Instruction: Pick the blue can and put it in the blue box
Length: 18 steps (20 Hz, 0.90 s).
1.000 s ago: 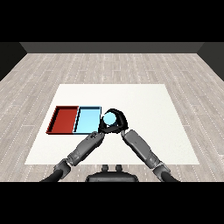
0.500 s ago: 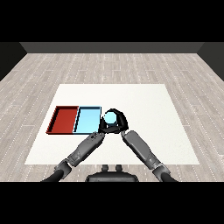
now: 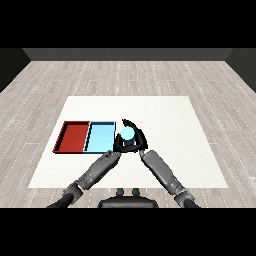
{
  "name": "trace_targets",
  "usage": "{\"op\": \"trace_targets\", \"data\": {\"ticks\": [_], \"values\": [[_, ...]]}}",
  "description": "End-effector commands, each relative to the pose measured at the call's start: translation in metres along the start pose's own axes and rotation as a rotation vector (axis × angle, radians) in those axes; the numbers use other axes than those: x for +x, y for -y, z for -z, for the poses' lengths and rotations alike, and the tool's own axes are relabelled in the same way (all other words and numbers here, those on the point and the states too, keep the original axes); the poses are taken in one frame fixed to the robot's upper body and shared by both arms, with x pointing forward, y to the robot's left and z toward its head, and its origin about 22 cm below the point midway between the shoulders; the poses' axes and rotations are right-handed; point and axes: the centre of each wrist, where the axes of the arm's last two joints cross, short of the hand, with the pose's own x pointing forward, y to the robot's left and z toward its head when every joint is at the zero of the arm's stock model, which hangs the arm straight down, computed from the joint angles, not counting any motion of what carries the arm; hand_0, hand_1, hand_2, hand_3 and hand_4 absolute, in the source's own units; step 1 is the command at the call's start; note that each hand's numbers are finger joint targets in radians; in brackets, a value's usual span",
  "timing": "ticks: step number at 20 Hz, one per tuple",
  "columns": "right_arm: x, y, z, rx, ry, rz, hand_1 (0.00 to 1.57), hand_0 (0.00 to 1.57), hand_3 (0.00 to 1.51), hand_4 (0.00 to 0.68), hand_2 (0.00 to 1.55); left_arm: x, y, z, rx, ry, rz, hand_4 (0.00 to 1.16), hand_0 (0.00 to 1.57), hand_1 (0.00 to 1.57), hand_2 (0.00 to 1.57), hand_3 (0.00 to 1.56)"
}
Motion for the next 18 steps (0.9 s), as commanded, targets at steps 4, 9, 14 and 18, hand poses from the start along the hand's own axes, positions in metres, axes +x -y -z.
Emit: {"op": "trace_targets", "data": {"ticks": [4,9,14,18], "values": [[-0.009,0.028,-0.002,-0.055,-0.019,-0.001,0.0,0.0,0.0,0.0,0.0,-0.002,0.007,-0.013,0.014,0.011,-0.009,1.15,1.57,1.57,1.57,1.49],[0.035,0.025,0.019,-0.137,0.032,0.175,0.0,0.0,0.0,0.0,0.0,-0.014,-0.009,-0.005,0.056,-0.029,-0.038,1.14,1.57,1.57,1.57,1.49],[0.058,0.073,0.008,-0.151,0.122,0.209,0.0,0.0,0.0,0.0,0.0,-0.007,-0.046,0.015,0.128,0.014,-0.013,1.14,1.57,1.57,1.57,1.49],[0.047,0.099,-0.025,-0.223,0.208,0.244,0.0,0.0,0.0,0.0,0.0,-0.016,-0.059,0.005,0.15,0.016,0.037,1.14,1.57,1.57,1.57,1.47]]}}
